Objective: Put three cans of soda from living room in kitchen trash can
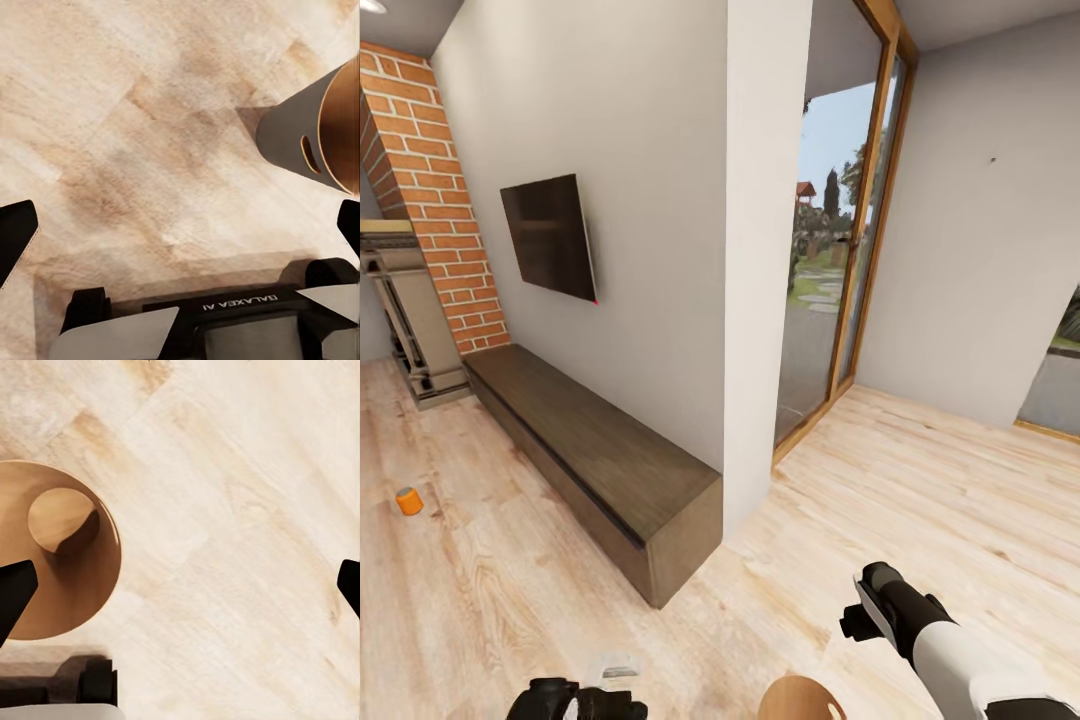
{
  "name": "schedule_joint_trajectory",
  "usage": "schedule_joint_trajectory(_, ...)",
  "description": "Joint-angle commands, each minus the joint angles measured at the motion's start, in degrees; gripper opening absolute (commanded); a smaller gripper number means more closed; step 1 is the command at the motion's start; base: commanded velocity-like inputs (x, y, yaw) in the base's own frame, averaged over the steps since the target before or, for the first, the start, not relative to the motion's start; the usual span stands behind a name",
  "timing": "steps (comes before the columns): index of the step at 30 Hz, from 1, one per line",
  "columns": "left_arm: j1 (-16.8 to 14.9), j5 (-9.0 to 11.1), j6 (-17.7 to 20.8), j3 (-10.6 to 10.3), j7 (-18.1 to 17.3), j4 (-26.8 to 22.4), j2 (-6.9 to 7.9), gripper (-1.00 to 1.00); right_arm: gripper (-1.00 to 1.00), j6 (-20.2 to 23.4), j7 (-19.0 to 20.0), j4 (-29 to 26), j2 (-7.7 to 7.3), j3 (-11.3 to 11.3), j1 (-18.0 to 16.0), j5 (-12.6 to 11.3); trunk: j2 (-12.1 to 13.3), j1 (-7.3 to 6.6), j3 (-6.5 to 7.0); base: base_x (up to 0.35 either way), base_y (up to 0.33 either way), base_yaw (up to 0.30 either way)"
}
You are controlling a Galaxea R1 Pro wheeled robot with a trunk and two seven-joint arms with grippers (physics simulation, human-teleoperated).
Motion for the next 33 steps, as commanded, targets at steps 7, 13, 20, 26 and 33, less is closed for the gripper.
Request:
schedule_joint_trajectory(7,0.01,0.0,7.65,0.01,-0.08,-10.15,0.03,1.0,1.0,0.0,-0.1,0.07,-0.02,0.0,-1.12,0.05,-2.82,1.54,-1.26,0.0,0.0,0.0)
schedule_joint_trajectory(13,-0.14,-0.01,10.76,0.01,-0.15,-14.01,0.0,1.0,1.0,-0.01,-0.12,0.07,0.03,0.0,-1.79,0.05,-5.23,2.86,-2.34,0.0,0.0,0.0)
schedule_joint_trajectory(20,-0.2,0.01,10.76,0.06,-0.28,-14.98,0.18,1.0,1.0,0.02,-0.13,0.11,0.71,0.0,-2.17,0.05,-8.04,4.4,-3.6,0.0,0.0,0.0)
schedule_joint_trajectory(26,-0.21,0.01,10.76,0.09,-0.38,-15.15,0.26,1.0,1.0,0.01,-0.13,0.2,2.27,0.0,-2.24,0.05,-10.44,5.72,-4.67,0.0,0.0,0.0)
schedule_joint_trajectory(33,-0.22,0.02,10.76,0.06,-0.4,-15.23,0.22,1.0,1.0,-0.01,-0.13,0.68,3.43,0.0,-2.26,0.05,-13.25,7.26,-5.93,0.0,0.0,0.0)
